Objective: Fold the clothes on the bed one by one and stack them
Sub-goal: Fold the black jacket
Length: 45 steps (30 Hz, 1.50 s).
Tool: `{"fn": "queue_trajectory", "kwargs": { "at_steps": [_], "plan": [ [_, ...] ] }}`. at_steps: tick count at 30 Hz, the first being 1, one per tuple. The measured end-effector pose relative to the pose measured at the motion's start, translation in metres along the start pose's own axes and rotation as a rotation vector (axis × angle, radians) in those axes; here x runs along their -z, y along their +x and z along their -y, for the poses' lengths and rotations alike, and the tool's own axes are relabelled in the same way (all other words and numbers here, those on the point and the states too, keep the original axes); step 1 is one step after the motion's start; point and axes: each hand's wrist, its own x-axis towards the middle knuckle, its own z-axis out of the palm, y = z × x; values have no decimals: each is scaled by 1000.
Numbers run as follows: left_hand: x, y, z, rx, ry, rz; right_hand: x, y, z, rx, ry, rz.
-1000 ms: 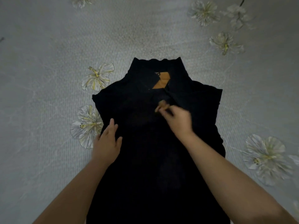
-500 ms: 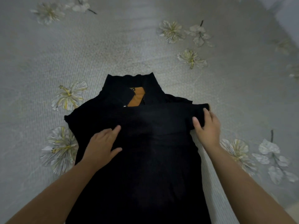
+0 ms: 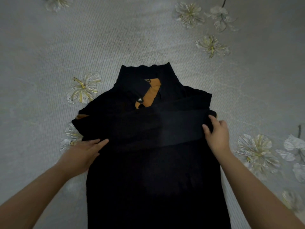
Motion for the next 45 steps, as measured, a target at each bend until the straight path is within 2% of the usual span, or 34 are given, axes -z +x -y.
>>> {"fn": "queue_trajectory", "kwargs": {
  "at_steps": [3, 6, 9, 12, 15, 19, 21, 24, 28, 30, 33, 36, 40, 43, 45],
  "plan": [
    [8, 5, -8, 91, -130, -105, -16, -8, -2, -17, -168, -42],
    [10, 39, -13, 284, -127, -313, -19, 1, 4, 6, -156, -105],
    [-4, 66, -6, 504, -126, -288, -16, 12, 10, -25, -34, -58],
    [-23, 71, 4, 462, 37, -326, -13, 19, 11, 146, 16, -237],
    [-32, 74, 15, 430, 119, -444, -13, 20, 7, 143, 41, -297],
    [-31, 78, 16, 569, 62, -297, -25, 17, -12, 104, -139, -79],
    [-24, 74, 11, 609, -19, -277, -19, 12, -15, 62, -48, -38],
    [-19, 44, -10, 624, -143, -378, -4, -23, -22, -59, 113, -36],
    [-25, -27, -71, 765, -602, -392, -6, -111, -52, -187, 143, 1],
    [-28, -65, -106, 815, -694, -346, -8, -155, -66, -243, 115, 34],
    [-33, -117, -162, 1018, -749, -183, -5, -209, -76, -246, 54, 107],
    [-38, -153, -210, 1140, -818, -125, -8, -243, -90, -295, 30, 133],
    [-53, -182, -238, 1191, -911, -142, -7, -260, -105, -308, 103, 144],
    [-52, -187, -248, 1161, -831, -185, 9, -262, -119, -265, 302, 132],
    [-45, -192, -251, 1128, -777, -178, 27, -258, -135, -200, 341, 137]
  ]
}}
